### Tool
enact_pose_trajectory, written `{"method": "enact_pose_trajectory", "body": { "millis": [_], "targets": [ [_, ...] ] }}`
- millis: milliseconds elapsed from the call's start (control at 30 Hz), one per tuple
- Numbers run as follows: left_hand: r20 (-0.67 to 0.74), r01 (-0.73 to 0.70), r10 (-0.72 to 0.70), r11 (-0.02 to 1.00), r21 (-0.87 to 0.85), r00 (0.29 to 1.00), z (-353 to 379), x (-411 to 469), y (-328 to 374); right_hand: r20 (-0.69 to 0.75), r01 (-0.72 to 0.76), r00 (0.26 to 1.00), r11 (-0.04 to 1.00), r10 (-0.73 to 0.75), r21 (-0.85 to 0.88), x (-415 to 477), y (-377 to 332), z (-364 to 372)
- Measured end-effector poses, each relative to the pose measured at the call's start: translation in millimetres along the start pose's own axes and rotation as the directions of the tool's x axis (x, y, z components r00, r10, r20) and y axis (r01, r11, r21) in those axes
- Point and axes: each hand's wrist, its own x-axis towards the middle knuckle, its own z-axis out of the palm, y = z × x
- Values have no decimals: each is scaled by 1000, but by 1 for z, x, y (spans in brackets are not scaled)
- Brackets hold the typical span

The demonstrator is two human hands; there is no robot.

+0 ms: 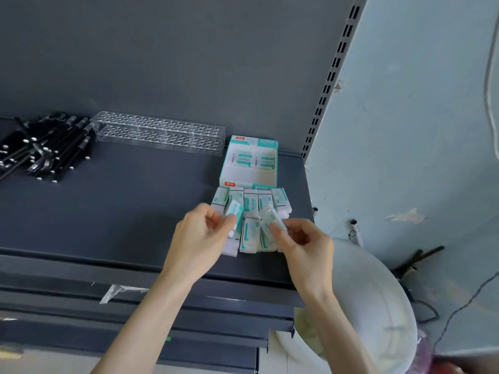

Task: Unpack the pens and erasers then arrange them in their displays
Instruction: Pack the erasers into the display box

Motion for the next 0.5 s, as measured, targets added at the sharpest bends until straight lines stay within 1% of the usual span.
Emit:
{"method": "enact_pose_trajectory", "body": {
  "millis": [67, 100, 167, 233, 300, 333, 400, 500],
  "targets": [
    [29, -27, 31, 991, -130, 999, -3, 0, 1, 26, 31, 999, 999, -32, 40, 4, -6, -2],
    [57, -30, 45, 971, -236, 997, -4, 0, 2, 57, 56, 997, 996, -60, 64, 6, -11, -3],
    [105, -10, 66, 886, -464, 992, -4, 4, 5, 132, 105, 984, 988, -119, 109, 13, -22, -2],
    [148, 43, 58, 800, -598, 987, -4, 11, 9, 198, 144, 966, 982, -166, 123, 23, -30, 2],
    [206, 96, 53, 755, -648, 977, -5, 26, 12, 235, 167, 954, 980, -188, 107, 34, -35, 7],
    [240, 111, 64, 754, -648, 969, -6, 35, 13, 245, 178, 950, 980, -195, 92, 40, -37, 11],
    [306, 100, 118, 786, -611, 945, -9, 54, 14, 254, 208, 941, 975, -222, 81, 51, -39, 20],
    [343, 72, 161, 815, -575, 926, -14, 82, 9, 293, 265, 912, 957, -289, 118, 68, -41, 34]
  ]
}}
